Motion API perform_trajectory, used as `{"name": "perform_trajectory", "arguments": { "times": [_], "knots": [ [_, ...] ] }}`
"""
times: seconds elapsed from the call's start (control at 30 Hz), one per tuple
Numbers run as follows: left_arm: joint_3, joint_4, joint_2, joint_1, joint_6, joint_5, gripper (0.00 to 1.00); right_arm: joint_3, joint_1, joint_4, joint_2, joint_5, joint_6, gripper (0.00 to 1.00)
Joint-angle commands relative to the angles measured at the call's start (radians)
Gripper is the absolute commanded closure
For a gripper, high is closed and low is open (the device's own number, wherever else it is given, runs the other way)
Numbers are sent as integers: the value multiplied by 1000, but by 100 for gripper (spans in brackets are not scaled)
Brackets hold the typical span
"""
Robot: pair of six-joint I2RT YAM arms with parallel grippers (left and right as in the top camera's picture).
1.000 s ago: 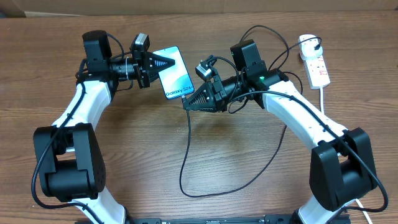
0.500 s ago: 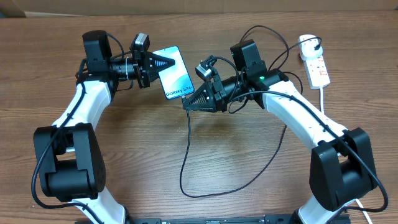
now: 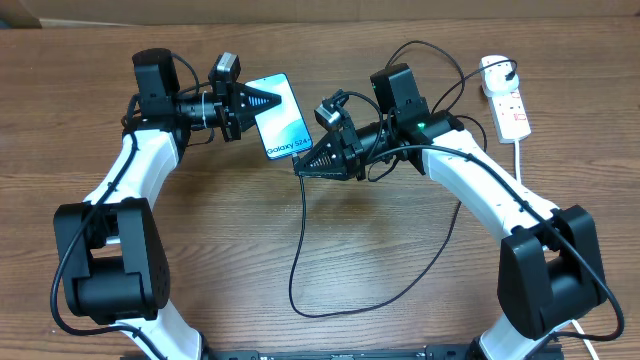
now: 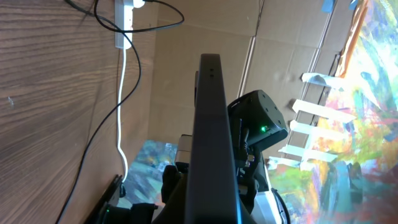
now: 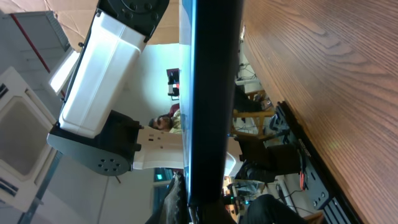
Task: Plug charger to phone and switch on socket
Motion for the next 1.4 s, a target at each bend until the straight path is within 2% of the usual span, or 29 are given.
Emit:
{"name": "perform_trajectory", "arguments": {
  "times": [0.0, 1.37],
  "knots": [
    [20, 4, -4, -23, 13, 82, 96, 6, -3, 7, 4, 58, 30, 96],
    [20, 3, -4, -23, -24, 83, 96, 6, 21, 60, 4, 21, 51, 96]
  ]
}}
